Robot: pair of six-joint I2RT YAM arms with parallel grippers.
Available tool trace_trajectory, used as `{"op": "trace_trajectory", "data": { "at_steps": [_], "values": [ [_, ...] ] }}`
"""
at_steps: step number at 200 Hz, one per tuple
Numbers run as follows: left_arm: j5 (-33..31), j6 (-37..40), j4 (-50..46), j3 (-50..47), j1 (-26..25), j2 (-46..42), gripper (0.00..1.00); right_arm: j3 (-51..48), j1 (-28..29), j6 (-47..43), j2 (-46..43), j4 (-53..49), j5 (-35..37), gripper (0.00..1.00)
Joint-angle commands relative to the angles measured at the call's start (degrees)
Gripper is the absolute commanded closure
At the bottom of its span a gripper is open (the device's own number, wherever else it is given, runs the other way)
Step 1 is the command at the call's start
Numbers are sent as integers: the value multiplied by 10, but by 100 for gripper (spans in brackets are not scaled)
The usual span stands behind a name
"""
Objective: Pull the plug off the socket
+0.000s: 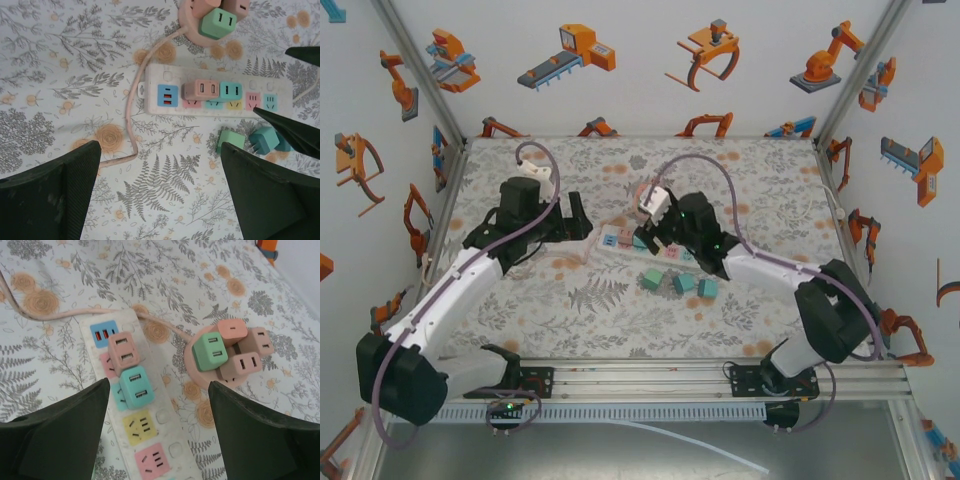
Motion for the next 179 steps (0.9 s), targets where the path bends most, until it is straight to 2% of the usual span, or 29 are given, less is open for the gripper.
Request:
{"op": "trace_trajectory", "data": {
  "at_steps": [1,41,70,108,128,148,164,179],
  "values": [
    [-2,-46,-10,16,1,24,3,89,1,31,39,-204,-2,27],
    [-34,-77,-14,47,2,95,3,190,1,41,116,-319,8,29],
    [-20,-95,2,60,6,146,3,192,1,28,138,-297,-2,30],
    [-17,-108,-1,84,9,223,0,185,1,0,164,-254,3,38],
    [2,-120,4,93,10,262,6,162,1,-27,169,-203,-16,43],
    [25,-126,9,102,10,293,16,145,1,-38,173,-159,-36,48],
    [31,-129,8,109,10,312,24,141,1,-42,177,-146,-47,51],
    [45,-126,7,114,10,329,27,140,1,-46,181,-143,-55,53]
  ]
}}
